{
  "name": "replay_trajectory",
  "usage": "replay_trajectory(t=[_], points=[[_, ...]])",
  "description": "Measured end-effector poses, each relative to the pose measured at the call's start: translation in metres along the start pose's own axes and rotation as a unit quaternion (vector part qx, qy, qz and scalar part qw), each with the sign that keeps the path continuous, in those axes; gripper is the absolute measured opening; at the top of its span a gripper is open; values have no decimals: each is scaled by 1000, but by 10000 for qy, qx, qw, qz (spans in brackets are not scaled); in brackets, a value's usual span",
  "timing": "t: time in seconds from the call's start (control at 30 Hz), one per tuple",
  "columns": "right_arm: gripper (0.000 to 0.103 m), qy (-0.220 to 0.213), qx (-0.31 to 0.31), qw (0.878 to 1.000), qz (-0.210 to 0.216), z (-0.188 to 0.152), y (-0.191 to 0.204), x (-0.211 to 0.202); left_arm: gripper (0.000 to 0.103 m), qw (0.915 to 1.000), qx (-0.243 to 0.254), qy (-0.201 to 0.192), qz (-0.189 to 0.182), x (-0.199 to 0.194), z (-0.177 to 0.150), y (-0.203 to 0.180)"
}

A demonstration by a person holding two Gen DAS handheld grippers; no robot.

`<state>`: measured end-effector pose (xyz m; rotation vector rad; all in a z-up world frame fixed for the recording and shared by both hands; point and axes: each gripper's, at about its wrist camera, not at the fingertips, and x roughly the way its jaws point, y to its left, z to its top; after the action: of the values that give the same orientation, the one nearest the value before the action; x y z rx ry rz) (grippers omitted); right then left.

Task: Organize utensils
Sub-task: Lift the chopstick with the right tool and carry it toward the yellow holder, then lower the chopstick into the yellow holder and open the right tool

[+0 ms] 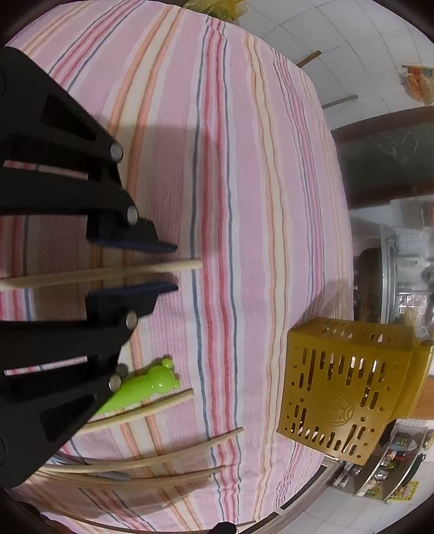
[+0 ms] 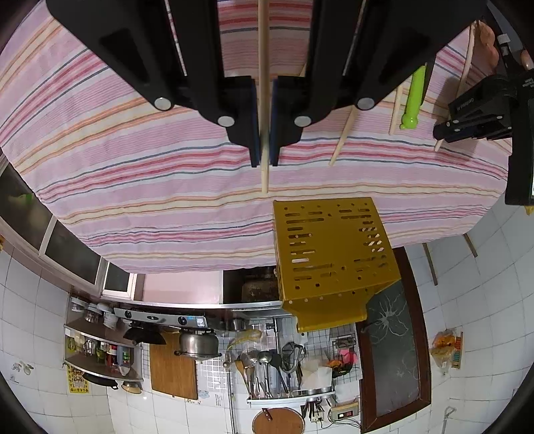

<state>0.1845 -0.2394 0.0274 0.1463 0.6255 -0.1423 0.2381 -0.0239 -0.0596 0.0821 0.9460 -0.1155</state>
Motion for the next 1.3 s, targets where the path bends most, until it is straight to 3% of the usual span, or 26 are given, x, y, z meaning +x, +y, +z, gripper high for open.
replay_trajectory(t=[0.2, 0.4, 0.6, 0.87, 1.3], points=[[6, -55, -5, 10000, 17, 1, 0, -3, 5, 9998, -163, -59, -105, -6, 6, 3], [6, -263, -9, 9996, 90, 4, 3, -20, 5, 9955, -388, -820, -282, -55, 6, 14], [6, -602, 38, 9980, 187, 6, 2, -48, 5, 9841, -504, -1689, -216, -110, -8, 22], [6, -1106, 30, 9934, 298, 2, 3, -89, 5, 9653, -599, -2541, -21, -162, -39, 31], [6, -1747, 9, 9842, 275, 2, 6, -133, 5, 9465, -710, -3145, -86, -202, -56, 34]])
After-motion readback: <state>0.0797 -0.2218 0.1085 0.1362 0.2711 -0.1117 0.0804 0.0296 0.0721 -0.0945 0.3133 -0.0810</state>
